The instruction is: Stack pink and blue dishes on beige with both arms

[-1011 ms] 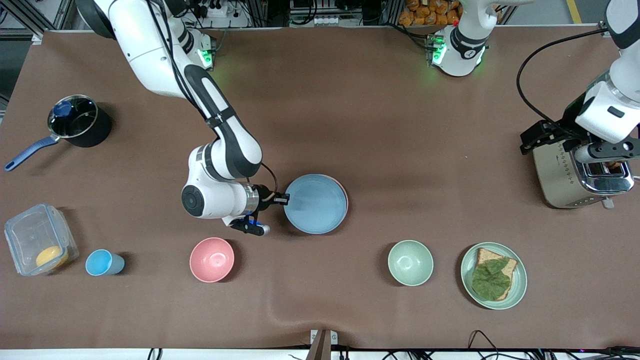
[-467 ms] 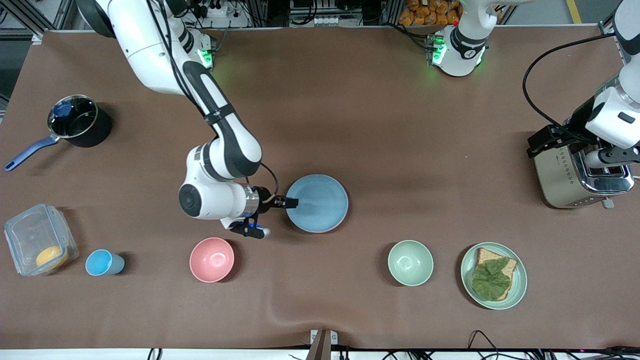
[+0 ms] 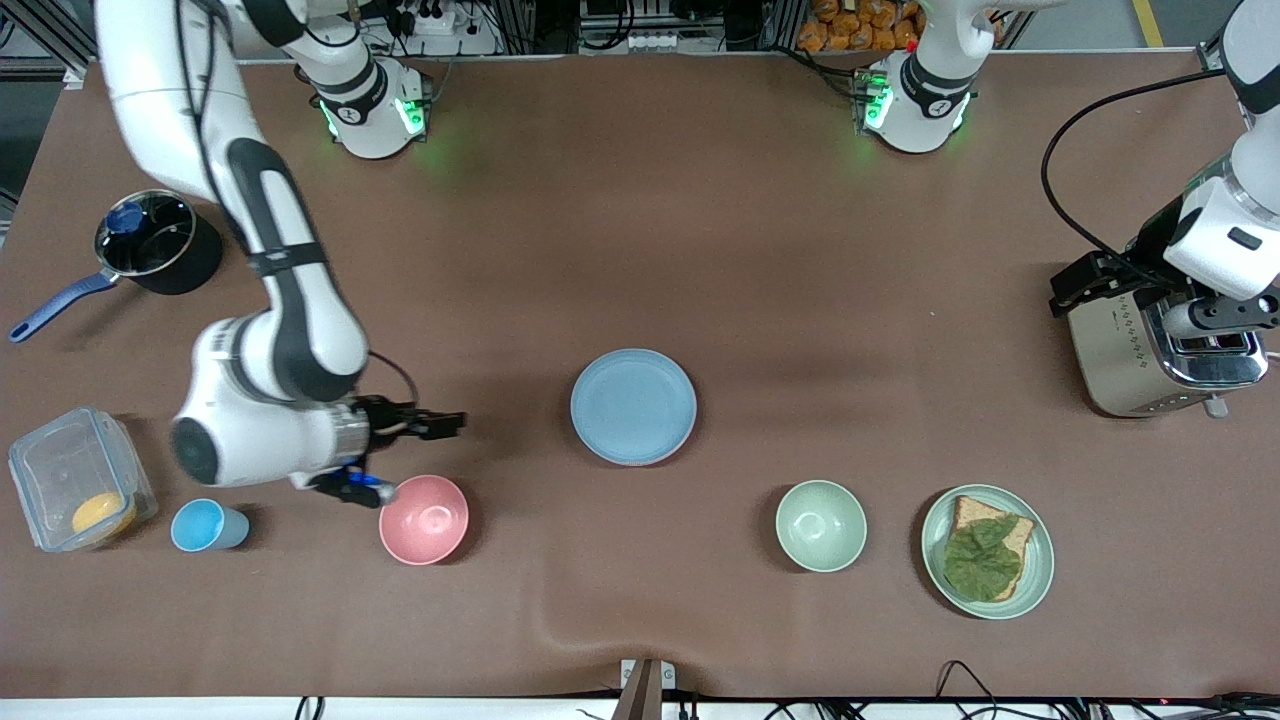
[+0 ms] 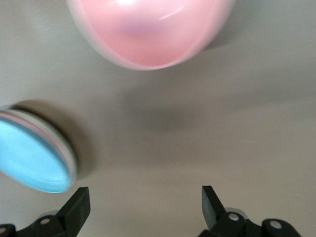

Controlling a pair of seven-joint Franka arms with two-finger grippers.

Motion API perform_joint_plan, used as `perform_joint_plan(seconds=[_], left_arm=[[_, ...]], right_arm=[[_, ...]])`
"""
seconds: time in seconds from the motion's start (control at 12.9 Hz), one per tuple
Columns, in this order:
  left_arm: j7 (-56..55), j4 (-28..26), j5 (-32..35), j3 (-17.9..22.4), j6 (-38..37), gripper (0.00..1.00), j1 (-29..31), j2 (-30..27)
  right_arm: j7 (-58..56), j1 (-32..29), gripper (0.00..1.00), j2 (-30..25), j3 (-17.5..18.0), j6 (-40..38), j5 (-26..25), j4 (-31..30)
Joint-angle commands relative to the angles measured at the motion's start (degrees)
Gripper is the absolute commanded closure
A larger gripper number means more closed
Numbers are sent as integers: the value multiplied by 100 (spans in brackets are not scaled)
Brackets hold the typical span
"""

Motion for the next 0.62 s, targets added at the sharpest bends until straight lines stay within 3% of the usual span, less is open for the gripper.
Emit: perform_joint_plan(seconds=[0.0,0.39,0.54], left_arm=[[11,145,1,-22,-190,0,12,21],[11,145,-8,-22,-270,0,21,30],[11,145,-16,-22,-287,0,21,30]], right_arm=[[-357,-515,0,-409,108,-337,-718,-137],[-1009,-1070,0,-927,108,-794,-1721,-164],[-940,-939,0,-1584,108,-804,-2003,-582]])
